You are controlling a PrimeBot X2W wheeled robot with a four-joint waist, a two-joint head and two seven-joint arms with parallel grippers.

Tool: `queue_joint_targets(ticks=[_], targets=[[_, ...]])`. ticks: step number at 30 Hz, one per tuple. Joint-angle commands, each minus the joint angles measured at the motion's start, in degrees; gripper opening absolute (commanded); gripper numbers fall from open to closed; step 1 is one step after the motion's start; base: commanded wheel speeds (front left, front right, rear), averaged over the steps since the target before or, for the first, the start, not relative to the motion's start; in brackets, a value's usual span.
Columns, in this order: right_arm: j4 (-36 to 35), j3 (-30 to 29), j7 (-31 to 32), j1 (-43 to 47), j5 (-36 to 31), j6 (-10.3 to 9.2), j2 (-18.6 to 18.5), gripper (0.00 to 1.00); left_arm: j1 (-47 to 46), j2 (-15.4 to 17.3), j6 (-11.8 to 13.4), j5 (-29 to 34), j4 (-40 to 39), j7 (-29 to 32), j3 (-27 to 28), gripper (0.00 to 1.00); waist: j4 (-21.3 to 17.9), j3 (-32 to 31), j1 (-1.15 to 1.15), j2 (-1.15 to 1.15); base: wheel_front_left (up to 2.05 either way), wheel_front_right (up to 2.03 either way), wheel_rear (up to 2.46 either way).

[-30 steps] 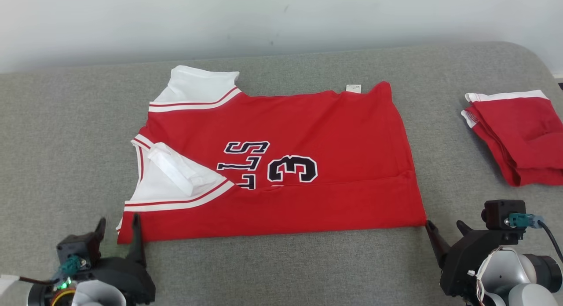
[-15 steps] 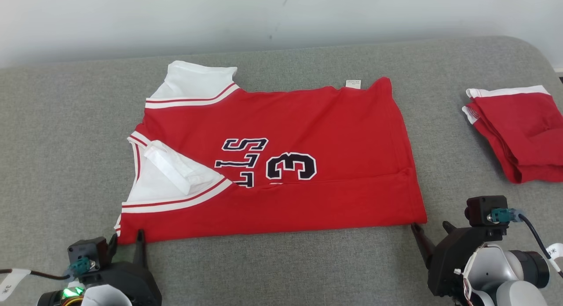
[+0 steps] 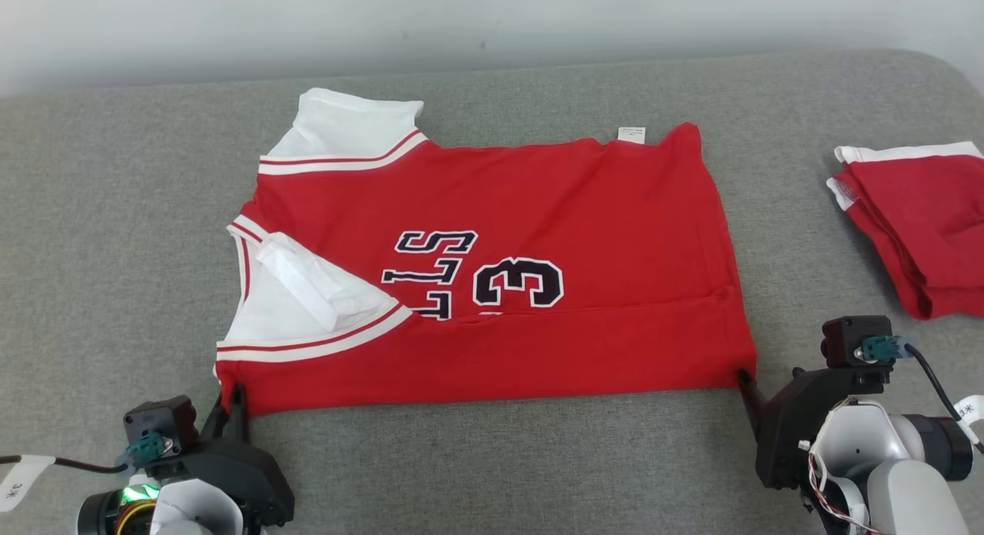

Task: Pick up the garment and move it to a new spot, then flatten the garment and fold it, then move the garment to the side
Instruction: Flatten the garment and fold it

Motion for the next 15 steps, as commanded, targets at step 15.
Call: queue_joint_targets(ticks=[15], targets=[[-1.7,-2.9,3.0,1.8,1.1,-0.15,0.1,1.00,1.7,-0.6,-0.2,-0.9,1.1,-1.2,-0.8,0.00,2.3,-1.5,0.00,0.00,0.00,0.00,0.00]])
